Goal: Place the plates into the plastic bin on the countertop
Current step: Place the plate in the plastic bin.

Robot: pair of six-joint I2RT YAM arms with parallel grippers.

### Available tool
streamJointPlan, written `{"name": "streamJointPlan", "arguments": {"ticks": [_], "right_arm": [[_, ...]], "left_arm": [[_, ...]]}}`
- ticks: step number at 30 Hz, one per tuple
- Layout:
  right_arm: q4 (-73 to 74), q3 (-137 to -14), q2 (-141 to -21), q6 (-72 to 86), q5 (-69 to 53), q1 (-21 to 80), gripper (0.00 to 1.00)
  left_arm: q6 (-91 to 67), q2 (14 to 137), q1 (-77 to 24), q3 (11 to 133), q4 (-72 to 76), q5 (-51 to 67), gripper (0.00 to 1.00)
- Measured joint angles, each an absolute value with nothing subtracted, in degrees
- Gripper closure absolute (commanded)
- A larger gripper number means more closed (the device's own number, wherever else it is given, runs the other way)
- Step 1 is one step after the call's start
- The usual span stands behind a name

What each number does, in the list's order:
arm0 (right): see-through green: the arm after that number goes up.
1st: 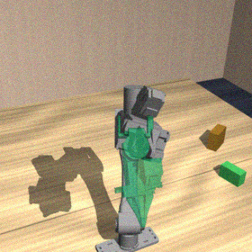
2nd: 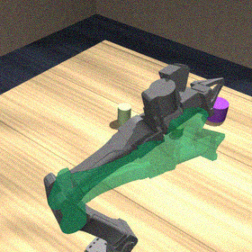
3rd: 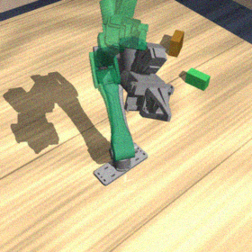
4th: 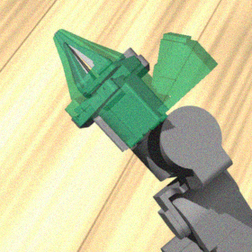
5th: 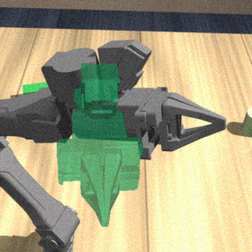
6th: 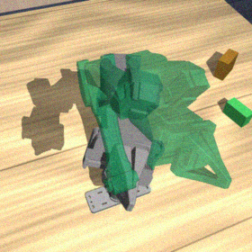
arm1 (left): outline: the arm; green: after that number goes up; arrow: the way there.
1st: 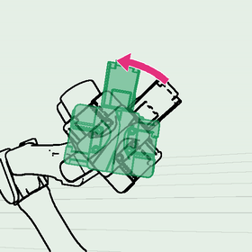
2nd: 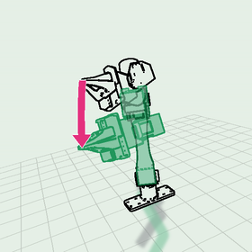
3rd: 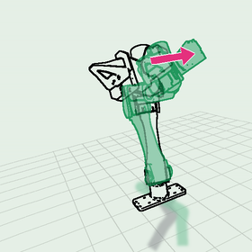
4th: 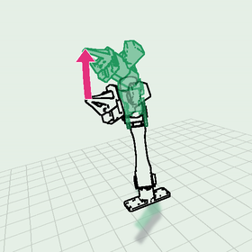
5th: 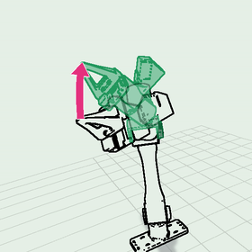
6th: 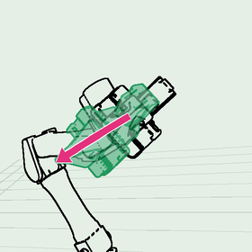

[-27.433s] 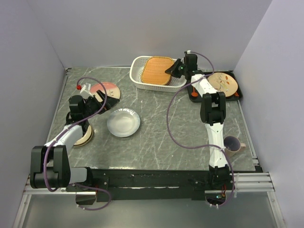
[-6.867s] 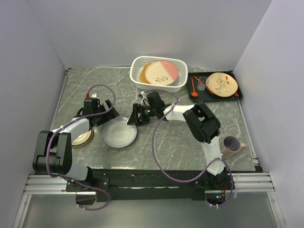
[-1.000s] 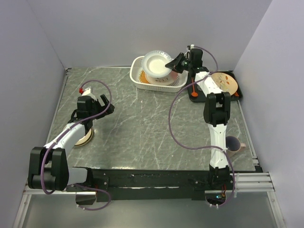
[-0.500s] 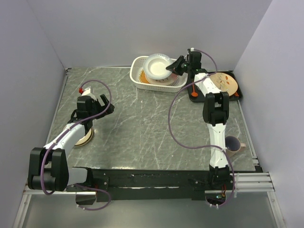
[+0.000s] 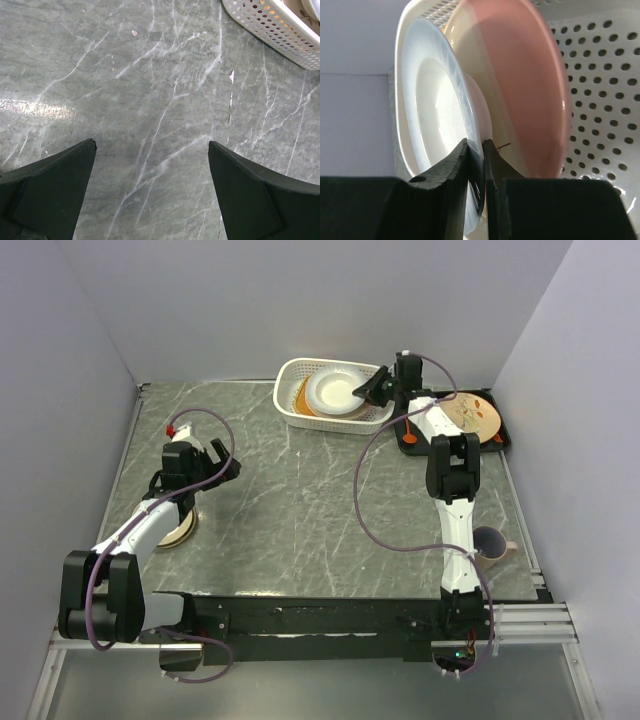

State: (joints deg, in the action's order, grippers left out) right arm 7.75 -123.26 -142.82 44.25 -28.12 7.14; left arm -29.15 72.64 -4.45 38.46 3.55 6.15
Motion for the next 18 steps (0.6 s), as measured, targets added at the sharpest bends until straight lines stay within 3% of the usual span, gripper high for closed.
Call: {"name": "streamJointPlan", "arguments": {"ticks": [1, 18], "right_arm": [[8.08, -123.26, -142.82, 44.07, -27.99, 7.09, 0.77], [9.74, -122.30, -141.99, 41.47, -24.56, 7.07, 0.29]], "left_arm": [[-29.15, 72.64, -4.47, 38.46, 3.55, 6.15, 0.01], [-29.15, 72.64, -4.47, 38.46, 3.55, 6.15, 0.01]]}}
